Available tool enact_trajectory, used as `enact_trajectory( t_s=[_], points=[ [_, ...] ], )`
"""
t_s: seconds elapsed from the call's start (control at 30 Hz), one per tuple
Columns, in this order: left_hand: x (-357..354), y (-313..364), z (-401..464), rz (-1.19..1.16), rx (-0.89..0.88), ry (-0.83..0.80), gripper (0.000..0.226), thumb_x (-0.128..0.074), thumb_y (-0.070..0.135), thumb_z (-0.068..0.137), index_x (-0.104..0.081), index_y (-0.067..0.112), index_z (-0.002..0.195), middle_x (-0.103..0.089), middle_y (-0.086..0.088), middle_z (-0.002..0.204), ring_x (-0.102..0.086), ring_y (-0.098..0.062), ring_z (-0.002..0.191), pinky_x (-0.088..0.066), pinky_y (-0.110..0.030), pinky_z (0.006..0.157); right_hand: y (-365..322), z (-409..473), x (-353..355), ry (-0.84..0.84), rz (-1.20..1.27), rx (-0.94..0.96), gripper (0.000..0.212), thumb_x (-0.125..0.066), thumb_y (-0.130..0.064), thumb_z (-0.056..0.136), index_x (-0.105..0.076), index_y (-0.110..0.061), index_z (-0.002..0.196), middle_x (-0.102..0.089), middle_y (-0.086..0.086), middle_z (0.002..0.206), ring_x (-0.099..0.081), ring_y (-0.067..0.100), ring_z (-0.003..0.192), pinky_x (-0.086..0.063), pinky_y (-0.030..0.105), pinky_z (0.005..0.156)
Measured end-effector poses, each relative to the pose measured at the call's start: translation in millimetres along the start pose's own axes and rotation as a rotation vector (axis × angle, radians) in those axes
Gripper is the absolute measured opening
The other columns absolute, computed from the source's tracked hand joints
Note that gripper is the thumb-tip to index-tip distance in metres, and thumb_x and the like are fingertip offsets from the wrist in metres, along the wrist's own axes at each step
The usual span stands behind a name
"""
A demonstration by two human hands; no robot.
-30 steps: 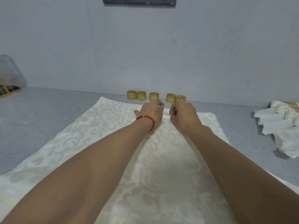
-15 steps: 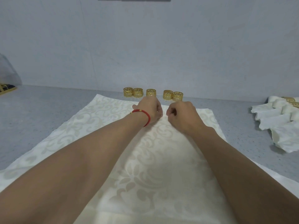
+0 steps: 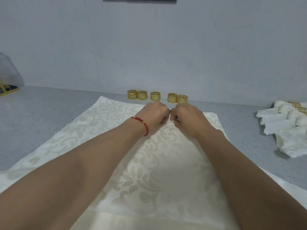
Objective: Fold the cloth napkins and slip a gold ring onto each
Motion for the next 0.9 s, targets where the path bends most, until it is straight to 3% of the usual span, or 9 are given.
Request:
enact_trajectory(
  t_s=[0.07,0.17,0.23,0.37,0.47,0.53,0.63,0.73,0.9],
  points=[
    [1,0,-2,-0.011,0.012,-0.06,0.023,-0.059,-0.002,0.074,-0.058,0.018,0.061,-0.042,0.01,0.06,-0.053,-0.024,0.066,-0.043,-0.035,0.055,-2,-1,3,-0.079,0.01,0.009,0.025,-0.059,0.0,0.084,-0.073,-0.018,0.094,-0.063,0.0,0.098,-0.058,0.028,0.098,-0.049,0.041,0.081],
    [0,-1,-7,-0.208,0.161,-0.085,0.022,-0.053,0.002,0.073,-0.069,0.014,0.065,-0.062,0.0,0.063,-0.059,-0.024,0.066,-0.055,-0.039,0.061,-1,-6,1,-0.07,0.194,-0.136,0.017,-0.057,-0.012,0.081,-0.071,-0.021,0.078,-0.068,-0.005,0.085,-0.063,0.024,0.085,-0.054,0.039,0.076],
    [2,-2,-11,-0.385,0.298,-0.044,0.021,-0.055,0.005,0.081,-0.073,0.014,0.074,-0.069,-0.004,0.07,-0.065,-0.021,0.07,-0.057,-0.034,0.067,4,-8,-2,0.012,0.385,-0.244,0.018,-0.058,-0.017,0.084,-0.072,-0.019,0.074,-0.07,-0.004,0.077,-0.066,0.021,0.078,-0.057,0.035,0.07],
    [4,-7,-13,-0.584,0.517,0.08,0.012,-0.074,0.01,0.084,-0.078,0.014,0.094,-0.073,-0.001,0.079,-0.066,-0.008,0.071,-0.053,-0.016,0.071,14,-12,-9,0.052,0.57,-0.33,0.015,-0.065,-0.012,0.09,-0.078,-0.018,0.09,-0.071,-0.005,0.077,-0.067,0.012,0.077,-0.05,0.013,0.063],
    [1,-8,-12,-0.615,0.564,0.028,0.012,-0.076,0.009,0.082,-0.078,0.014,0.092,-0.073,-0.001,0.079,-0.065,-0.007,0.07,-0.046,-0.005,0.06,15,-12,-10,0.027,0.426,-0.229,0.01,-0.064,-0.008,0.088,-0.074,-0.008,0.086,-0.071,0.006,0.084,-0.066,0.024,0.086,-0.056,0.037,0.079],
    [3,-7,-11,-0.565,0.542,-0.041,0.008,-0.074,0.011,0.084,-0.078,0.014,0.09,-0.073,0.0,0.085,-0.067,-0.011,0.078,-0.05,-0.013,0.066,12,-12,-7,0.021,0.282,-0.174,0.011,-0.06,-0.007,0.088,-0.07,-0.009,0.083,-0.068,0.004,0.083,-0.062,0.028,0.087,-0.055,0.044,0.076],
    [5,-4,-9,-0.475,0.492,-0.099,0.01,-0.07,0.01,0.084,-0.076,0.014,0.076,-0.073,0.001,0.084,-0.067,-0.015,0.08,-0.059,-0.034,0.079,9,-10,-6,0.007,0.207,-0.172,0.015,-0.056,-0.012,0.09,-0.066,-0.015,0.079,-0.064,-0.002,0.081,-0.06,0.025,0.084,-0.052,0.04,0.071],
    [7,-1,-9,-0.409,0.474,-0.119,0.014,-0.065,0.01,0.084,-0.066,0.018,0.072,-0.069,0.003,0.085,-0.066,-0.02,0.081,-0.058,-0.041,0.081,10,-10,-7,0.013,0.277,-0.205,0.019,-0.061,-0.027,0.092,-0.068,-0.015,0.08,-0.065,-0.006,0.079,-0.06,0.019,0.081,-0.049,0.036,0.069],
    [14,5,-9,-0.273,0.349,-0.166,0.006,-0.06,0.012,0.089,-0.065,0.015,0.089,-0.067,0.003,0.093,-0.062,-0.021,0.09,-0.051,-0.042,0.089,8,-13,-3,-0.004,0.236,-0.118,0.011,-0.061,-0.021,0.093,-0.066,-0.018,0.085,-0.063,-0.008,0.083,-0.059,0.019,0.084,-0.048,0.037,0.074]
  ],
)
Point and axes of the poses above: each hand's wrist, its own z-axis towards the middle knuckle, its own x-axis out of the back of the hand, y = z × x, the point moved 2 cm from there along z, towards the middle knuckle
